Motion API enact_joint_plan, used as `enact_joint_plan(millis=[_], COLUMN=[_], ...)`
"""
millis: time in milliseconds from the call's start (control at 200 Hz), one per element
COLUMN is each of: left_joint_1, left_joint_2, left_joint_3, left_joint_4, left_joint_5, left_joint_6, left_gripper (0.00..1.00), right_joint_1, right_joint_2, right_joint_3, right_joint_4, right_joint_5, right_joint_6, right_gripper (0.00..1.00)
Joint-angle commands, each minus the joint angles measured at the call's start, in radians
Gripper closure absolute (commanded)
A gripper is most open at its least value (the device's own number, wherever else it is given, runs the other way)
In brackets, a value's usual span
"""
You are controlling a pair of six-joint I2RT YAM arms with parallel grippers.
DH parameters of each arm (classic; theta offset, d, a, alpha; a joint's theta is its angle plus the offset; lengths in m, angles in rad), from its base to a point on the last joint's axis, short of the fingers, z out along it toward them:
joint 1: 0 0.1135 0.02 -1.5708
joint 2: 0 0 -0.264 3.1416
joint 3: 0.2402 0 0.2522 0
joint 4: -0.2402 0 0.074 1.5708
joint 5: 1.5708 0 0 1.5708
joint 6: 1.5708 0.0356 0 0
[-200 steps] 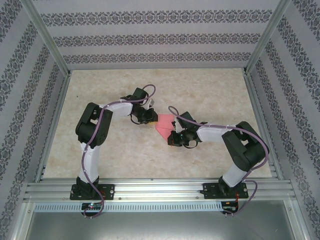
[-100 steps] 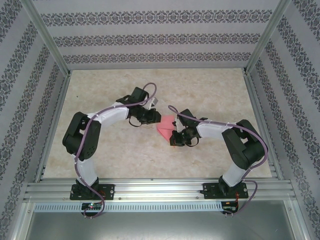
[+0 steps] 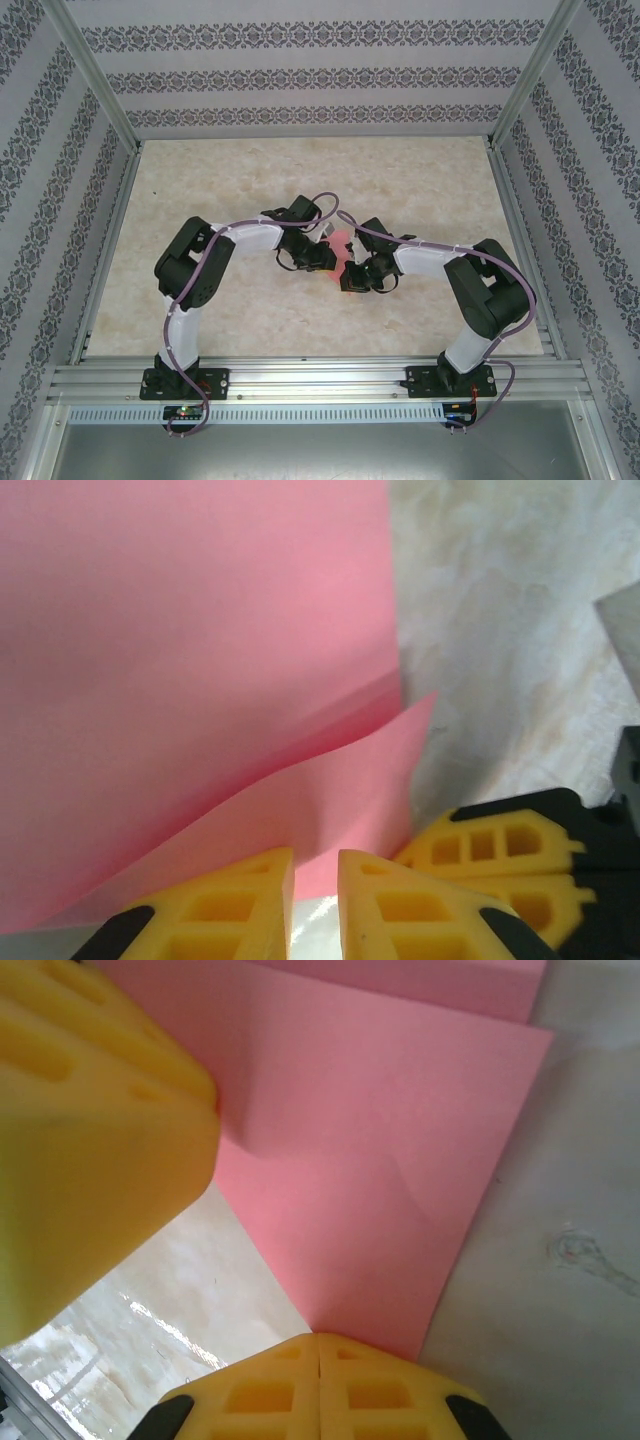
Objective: Fold a paper plane with a square sheet of paper (fold left side to right side)
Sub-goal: Third fold the triangle at the center of the table.
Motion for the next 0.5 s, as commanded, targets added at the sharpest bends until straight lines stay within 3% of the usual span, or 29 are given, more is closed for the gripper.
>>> enact_joint_plan(millis=[0,265,495], left_joint_1=[0.008,0.008,0.007], left_joint_2=[0.026,0.024,0.030], left_joint_3=[0.040,-0.012,-0.018], left_joint_4=[-0.022,-0.005,0.010], left_joint_5=[-0.069,-0.094,-0.095], left_joint_6=[0.005,-0.011,-0.020], left_gripper=[0.81,0.82,0.82], right_joint_1=[-0.012,0.005,0.035], right_joint_2=[-0.009,-0.205,-0.134], right_joint_3=[-0.018,-0.095,-0.024], right_joint_4=[-0.032,0.146,0.139], right_joint_5=[0.052,0.030,0.073], right_joint_6=[0.020,0.311,0.357], right_gripper=[0.93,0.87,0.88])
